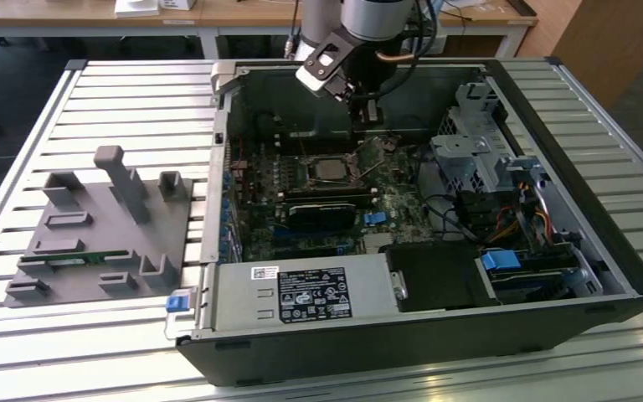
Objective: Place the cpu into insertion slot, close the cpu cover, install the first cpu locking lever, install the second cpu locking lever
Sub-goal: 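Close the cpu cover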
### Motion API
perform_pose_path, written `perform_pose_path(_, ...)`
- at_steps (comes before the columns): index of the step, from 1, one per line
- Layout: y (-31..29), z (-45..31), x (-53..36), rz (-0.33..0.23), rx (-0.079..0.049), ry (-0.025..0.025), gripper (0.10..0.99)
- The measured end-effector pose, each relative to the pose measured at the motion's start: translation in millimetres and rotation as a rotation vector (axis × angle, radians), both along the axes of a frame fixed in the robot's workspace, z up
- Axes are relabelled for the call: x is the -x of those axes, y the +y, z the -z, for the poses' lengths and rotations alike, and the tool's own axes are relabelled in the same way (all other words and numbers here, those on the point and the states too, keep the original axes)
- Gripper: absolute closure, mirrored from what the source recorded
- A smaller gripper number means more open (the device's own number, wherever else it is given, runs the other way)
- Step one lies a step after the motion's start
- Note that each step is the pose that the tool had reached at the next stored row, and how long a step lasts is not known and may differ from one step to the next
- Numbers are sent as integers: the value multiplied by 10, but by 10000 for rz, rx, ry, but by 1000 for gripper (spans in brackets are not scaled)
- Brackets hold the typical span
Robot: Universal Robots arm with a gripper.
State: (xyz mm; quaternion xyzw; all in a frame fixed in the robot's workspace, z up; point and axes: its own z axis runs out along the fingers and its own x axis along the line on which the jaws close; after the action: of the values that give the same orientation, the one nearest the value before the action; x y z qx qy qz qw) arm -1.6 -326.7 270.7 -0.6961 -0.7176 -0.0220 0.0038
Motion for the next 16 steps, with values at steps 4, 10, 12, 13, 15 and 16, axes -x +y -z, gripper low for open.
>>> perform_pose_path(4,0,10,-81,-16,1,40,980)
perform_pose_path(10,21,36,-135,-35,1,44,980)
perform_pose_path(12,21,45,-149,-86,1,44,980)
perform_pose_path(13,22,49,-160,-121,2,44,980)
perform_pose_path(15,23,58,-196,-146,2,45,980)
perform_pose_path(16,24,62,-209,-146,3,46,980)
